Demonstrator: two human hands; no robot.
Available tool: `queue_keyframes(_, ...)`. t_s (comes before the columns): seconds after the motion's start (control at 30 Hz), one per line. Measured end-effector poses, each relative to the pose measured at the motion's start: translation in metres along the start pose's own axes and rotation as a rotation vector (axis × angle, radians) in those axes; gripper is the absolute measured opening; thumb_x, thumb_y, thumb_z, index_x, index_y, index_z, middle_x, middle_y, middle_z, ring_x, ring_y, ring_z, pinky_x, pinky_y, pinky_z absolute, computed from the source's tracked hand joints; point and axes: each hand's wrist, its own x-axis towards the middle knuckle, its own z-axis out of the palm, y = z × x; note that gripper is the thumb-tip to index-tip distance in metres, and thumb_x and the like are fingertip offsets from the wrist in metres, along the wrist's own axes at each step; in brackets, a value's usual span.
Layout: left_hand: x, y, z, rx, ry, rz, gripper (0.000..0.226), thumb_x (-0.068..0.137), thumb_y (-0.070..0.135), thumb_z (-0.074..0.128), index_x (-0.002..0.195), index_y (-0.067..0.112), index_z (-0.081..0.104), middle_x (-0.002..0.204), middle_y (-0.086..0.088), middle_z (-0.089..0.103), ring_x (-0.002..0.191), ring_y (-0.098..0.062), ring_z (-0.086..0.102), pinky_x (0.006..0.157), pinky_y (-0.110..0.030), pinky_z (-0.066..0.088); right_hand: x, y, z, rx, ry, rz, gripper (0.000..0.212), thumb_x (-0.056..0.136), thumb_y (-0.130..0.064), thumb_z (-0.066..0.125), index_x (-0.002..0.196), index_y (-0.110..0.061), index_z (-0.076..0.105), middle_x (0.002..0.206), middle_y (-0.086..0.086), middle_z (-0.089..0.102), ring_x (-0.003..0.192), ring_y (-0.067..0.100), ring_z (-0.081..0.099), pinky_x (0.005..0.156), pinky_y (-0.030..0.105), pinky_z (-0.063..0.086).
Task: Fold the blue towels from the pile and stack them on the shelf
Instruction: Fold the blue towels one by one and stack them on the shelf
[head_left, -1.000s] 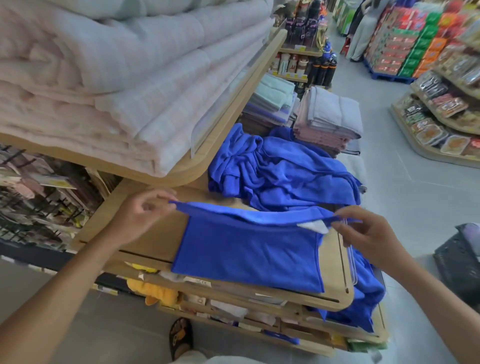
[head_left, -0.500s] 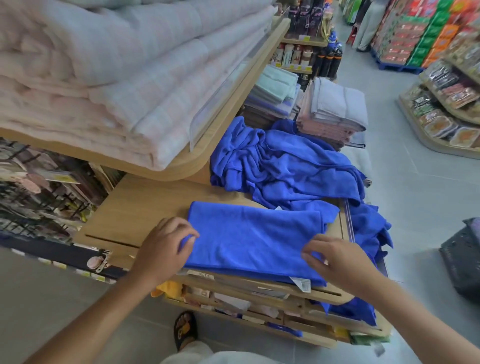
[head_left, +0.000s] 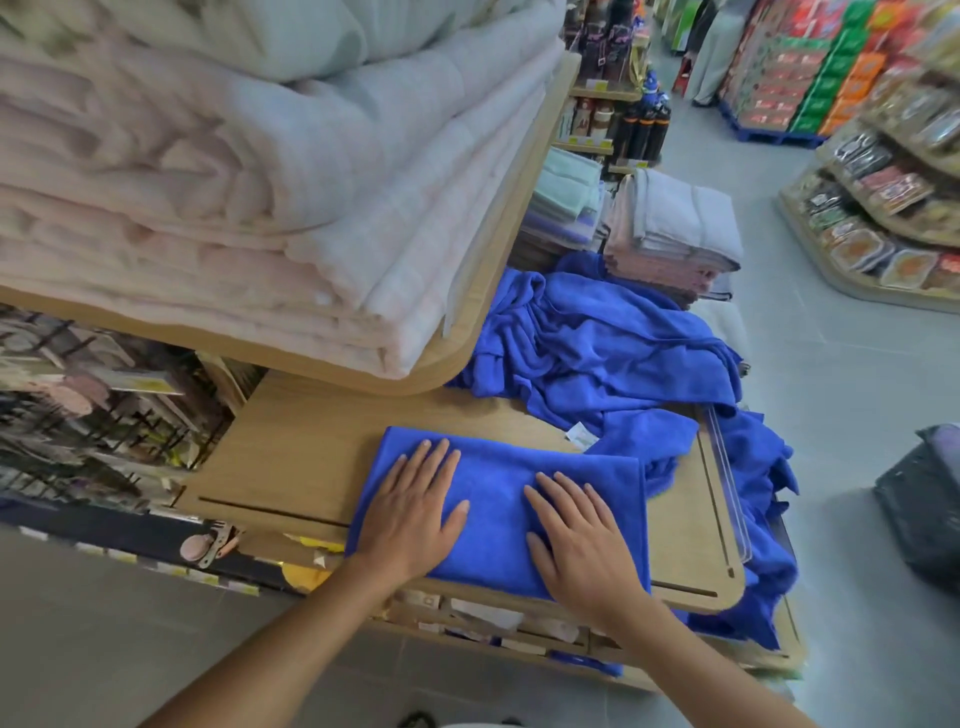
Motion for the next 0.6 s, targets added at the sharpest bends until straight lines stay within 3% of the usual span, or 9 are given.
queue_keyframes(0.07,-0.005,-0.016,-0.003,0.012,-0.019,0.004,0.074,0.096,0.057,0.030,0.156,0.016,0.038,0.163,-0.004,0.033,0.152,-0.022,0.028,0.125,-0.041,0.017,0.004,-0.014,0.000,0.019,-0.043,0.003,0.055,0.100,-0.046,0.042,0.148,-0.021,0.054,0.155,-0.002,0.050,0.146,0.023,0.044,0.121,0.042,0.022)
queue_keyframes(0.17,0.004,-0.035,-0.008,0.009,-0.079,-0.014,0.076,0.097,0.060,0.022,0.161,0.019,0.022,0.169,0.000,0.016,0.157,-0.019,0.012,0.127,-0.041,0.008,0.031,-0.028,-0.004,0.093,-0.122,0.056,0.060,0.099,-0.042,0.046,0.155,-0.022,0.043,0.163,-0.004,0.038,0.154,0.019,0.028,0.127,0.039,0.014)
queue_keyframes(0.33,0.026,-0.038,-0.012,-0.010,-0.085,0.038,0.066,0.103,0.047,0.020,0.162,0.018,0.014,0.170,0.002,0.010,0.157,-0.014,0.004,0.127,-0.040,0.002,0.086,-0.082,0.007,0.232,-0.108,0.135,0.060,0.102,-0.029,0.044,0.160,-0.017,0.033,0.168,0.001,0.028,0.157,0.017,0.019,0.127,0.038,0.015)
queue_keyframes(0.47,0.029,-0.044,-0.006,0.014,-0.112,0.070,0.062,0.106,0.044,0.020,0.163,0.020,0.009,0.171,0.005,0.003,0.157,-0.012,0.000,0.127,-0.041,0.000,0.097,-0.103,0.025,0.089,-0.129,0.189,0.059,0.106,-0.039,0.029,0.162,-0.020,0.027,0.170,-0.003,0.023,0.158,0.017,0.015,0.127,0.044,0.011)
queue_keyframes(0.6,0.027,-0.053,-0.002,-0.008,-0.086,0.042,0.069,0.102,0.054,0.021,0.163,0.023,0.014,0.170,0.006,0.010,0.157,-0.011,0.005,0.127,-0.043,0.002,0.088,-0.091,0.029,0.017,-0.113,0.284,0.075,0.099,-0.060,0.017,0.162,-0.019,0.029,0.170,-0.004,0.024,0.158,0.017,0.015,0.127,0.047,0.009)
